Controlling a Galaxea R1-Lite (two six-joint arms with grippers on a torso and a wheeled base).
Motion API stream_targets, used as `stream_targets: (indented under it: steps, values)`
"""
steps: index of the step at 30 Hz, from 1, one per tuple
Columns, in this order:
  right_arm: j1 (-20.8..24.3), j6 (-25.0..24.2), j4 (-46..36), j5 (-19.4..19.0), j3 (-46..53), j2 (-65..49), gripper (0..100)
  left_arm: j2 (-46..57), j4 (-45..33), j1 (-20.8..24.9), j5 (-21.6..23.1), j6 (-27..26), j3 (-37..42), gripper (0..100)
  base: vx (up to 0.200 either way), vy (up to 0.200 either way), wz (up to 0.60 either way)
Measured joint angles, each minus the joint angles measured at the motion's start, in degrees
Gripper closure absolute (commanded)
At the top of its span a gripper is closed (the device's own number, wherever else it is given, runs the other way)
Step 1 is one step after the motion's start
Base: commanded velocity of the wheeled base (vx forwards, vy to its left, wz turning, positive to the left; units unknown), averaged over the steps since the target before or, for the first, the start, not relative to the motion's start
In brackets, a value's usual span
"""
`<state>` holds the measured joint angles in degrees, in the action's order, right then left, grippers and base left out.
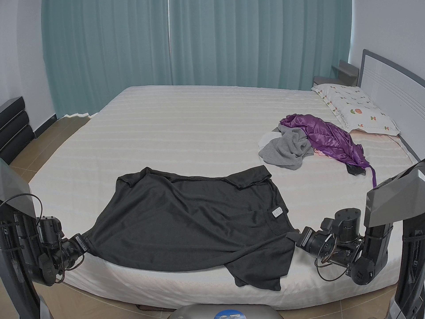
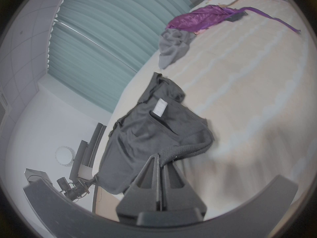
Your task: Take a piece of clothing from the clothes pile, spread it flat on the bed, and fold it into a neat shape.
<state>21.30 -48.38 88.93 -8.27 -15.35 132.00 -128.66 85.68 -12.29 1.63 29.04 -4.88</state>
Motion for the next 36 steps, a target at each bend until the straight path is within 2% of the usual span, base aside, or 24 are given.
stream_targets:
  steps: [3, 9, 13, 14, 19, 25, 32, 36]
  values:
    - [-0.2, 0.2, -0.9, 0.0, -2.1, -0.4, 100, -0.1, 0.0, 0.8, 0.0, 1.2, -0.7, 100, 0.000, 0.000, 0.00]
    - [-0.5, 0.9, -9.1, 0.0, -9.2, -0.2, 100, -0.6, 0.0, 1.8, -0.1, 2.4, -1.5, 100, 0.000, 0.000, 0.00]
    - [-0.6, 3.1, -13.5, 0.0, -14.6, 0.9, 100, -1.2, 0.0, 2.2, -0.1, 3.0, -1.7, 100, 0.000, 0.000, 0.00]
    - [-0.6, 4.5, -14.5, 0.1, -16.7, 1.7, 0, -1.4, 0.0, 2.3, -0.1, 3.3, -1.7, 100, 0.000, 0.000, 0.00]
    - [-0.7, 6.1, -15.4, 0.1, -19.9, 3.8, 0, -2.1, 0.0, 2.5, -0.1, 3.4, -1.8, 100, 0.000, 0.000, 0.00]
    - [-1.4, 6.3, -12.8, 0.0, -20.3, 5.6, 0, -3.0, 0.0, 2.5, -0.2, 3.5, -1.8, 100, 0.000, 0.000, 0.00]
    - [-2.4, 6.2, -8.5, -0.6, -13.3, 2.8, 0, -3.4, 0.0, 2.4, -0.2, 3.5, -1.7, 100, 0.000, 0.000, 0.00]
    - [-2.5, 5.9, -3.8, -2.1, -5.7, 0.5, 0, -3.4, 0.0, 2.4, -0.3, 3.5, -1.6, 100, 0.000, 0.000, 0.00]
